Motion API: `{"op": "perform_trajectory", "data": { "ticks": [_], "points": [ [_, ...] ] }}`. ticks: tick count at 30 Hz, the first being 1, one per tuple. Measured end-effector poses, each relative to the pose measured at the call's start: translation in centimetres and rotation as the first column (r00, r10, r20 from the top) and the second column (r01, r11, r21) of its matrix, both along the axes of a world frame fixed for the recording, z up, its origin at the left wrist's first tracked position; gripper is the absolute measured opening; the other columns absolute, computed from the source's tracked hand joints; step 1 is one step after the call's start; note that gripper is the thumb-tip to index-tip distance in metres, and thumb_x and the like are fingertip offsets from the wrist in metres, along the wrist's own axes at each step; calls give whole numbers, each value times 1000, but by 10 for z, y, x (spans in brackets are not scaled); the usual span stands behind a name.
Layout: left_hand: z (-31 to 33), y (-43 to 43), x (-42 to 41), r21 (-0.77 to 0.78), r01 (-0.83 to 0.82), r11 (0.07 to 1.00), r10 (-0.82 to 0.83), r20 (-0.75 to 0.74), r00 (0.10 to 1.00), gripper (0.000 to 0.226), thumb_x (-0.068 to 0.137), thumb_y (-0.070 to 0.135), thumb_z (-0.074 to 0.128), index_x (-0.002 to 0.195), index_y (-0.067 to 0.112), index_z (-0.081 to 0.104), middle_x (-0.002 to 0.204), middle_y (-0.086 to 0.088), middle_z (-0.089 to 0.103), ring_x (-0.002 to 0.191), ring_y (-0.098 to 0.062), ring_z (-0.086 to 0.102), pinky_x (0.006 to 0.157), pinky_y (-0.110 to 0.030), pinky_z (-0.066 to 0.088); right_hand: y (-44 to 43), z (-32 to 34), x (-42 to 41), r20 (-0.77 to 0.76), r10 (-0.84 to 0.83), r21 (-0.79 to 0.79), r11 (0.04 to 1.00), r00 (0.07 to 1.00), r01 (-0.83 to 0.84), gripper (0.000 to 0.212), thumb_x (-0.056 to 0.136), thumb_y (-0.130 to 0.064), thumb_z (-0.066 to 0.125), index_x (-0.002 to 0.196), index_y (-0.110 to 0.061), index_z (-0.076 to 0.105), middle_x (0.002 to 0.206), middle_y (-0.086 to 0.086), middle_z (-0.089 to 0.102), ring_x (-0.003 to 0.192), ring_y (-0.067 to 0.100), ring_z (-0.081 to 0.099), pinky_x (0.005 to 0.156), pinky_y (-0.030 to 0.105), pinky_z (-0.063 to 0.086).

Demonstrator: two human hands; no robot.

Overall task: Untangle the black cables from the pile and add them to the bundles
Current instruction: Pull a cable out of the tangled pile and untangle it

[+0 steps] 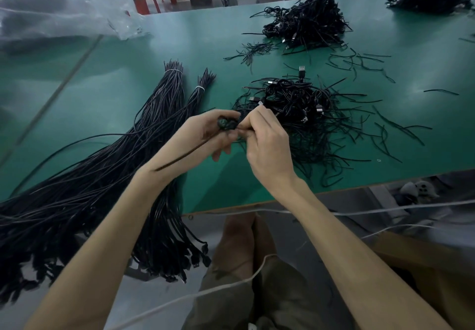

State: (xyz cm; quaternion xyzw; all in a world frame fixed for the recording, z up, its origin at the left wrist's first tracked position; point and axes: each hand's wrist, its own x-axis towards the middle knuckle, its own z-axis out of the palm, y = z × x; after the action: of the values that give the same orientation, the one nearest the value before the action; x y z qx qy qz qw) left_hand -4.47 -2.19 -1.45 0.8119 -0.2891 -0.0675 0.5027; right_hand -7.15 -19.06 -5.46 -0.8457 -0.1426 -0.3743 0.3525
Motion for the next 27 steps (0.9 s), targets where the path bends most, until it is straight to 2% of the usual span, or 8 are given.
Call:
{"op": "perform_trajectory", "data": {
  "ticks": [2, 4, 6, 8, 11, 14, 21, 27],
  "points": [
    [-7, -4, 4, 100, -152, 983, 141, 113, 984, 21, 96, 18, 72, 104, 38, 70, 89, -10, 67, 75, -11, 64, 69, -31, 51, 2, 1, -2, -7, 18, -14, 1000, 1000, -18, 21, 86, 18, 60, 82, -2, 58, 85, 11, 55, 81, 29, 52, 74, 38, 45],
    [-11, -5, 5, 75, -230, 970, 212, 195, 958, 10, 92, 23, 75, 92, 32, 71, 100, -13, 60, 94, -23, 66, 84, -42, 54, 2, 2, -3, -3, 21, -24, 999, 1000, -21, 21, 85, 19, 60, 82, -2, 58, 85, 12, 55, 80, 29, 52, 70, 35, 44],
    [-16, -3, 4, 62, -203, 977, 178, 284, 942, 17, 96, 27, 70, 104, 12, 72, 112, -11, 61, 105, -29, 65, 92, -49, 55, 1, 3, -2, 10, 15, -44, 999, 1000, -15, 24, 83, 21, 61, 81, -2, 57, 83, 11, 55, 79, 29, 51, 70, 31, 42],
    [-17, -2, 4, 48, -121, 991, 105, 250, 963, 22, 99, 22, 65, 116, 10, 70, 113, -5, 70, 107, -21, 67, 98, -46, 55, 0, 4, -2, 12, 4, -64, 998, 1000, -3, 26, 80, 23, 63, 81, -3, 57, 84, 11, 55, 80, 28, 50, 72, 26, 39],
    [-14, -1, 3, 55, -131, 990, 121, 160, 980, 7, 101, 25, 64, 105, 25, 69, 92, 6, 77, 87, -6, 71, 82, -26, 57, -1, 3, -2, 1, -1, -80, 997, 1000, 1, 26, 80, 22, 64, 82, -3, 56, 85, 11, 55, 81, 28, 50, 73, 27, 40],
    [-9, -2, 4, 123, -199, 972, 174, 187, 967, 35, 107, 35, 52, 79, 20, 66, 66, 3, 71, 55, -7, 61, 58, -22, 45, -3, 1, -3, 18, 15, -81, 997, 1000, -14, 21, 89, 11, 66, 79, -4, 56, 83, 10, 55, 79, 28, 51, 73, 35, 46],
    [-12, -5, 4, -33, -238, 971, 226, -211, 951, 16, 106, 18, 57, 105, 3, 61, 48, -1, 54, 41, -17, 48, 49, -28, 47, -8, -6, -6, 59, -3, -169, 986, 998, 13, 20, 92, 10, 62, 78, -4, 57, 80, 11, 55, 75, 29, 52, 71, 40, 48],
    [-6, -4, 3, -220, -317, 923, 138, -577, 805, 20, 108, 14, 51, 106, 2, 66, 47, 9, 38, 41, -9, 36, 52, -26, 49, -6, -8, -6, 143, -14, -385, 920, 990, 69, 24, 82, 20, 59, 80, -3, 59, 79, 13, 55, 73, 31, 52, 68, 41, 50]
  ]
}}
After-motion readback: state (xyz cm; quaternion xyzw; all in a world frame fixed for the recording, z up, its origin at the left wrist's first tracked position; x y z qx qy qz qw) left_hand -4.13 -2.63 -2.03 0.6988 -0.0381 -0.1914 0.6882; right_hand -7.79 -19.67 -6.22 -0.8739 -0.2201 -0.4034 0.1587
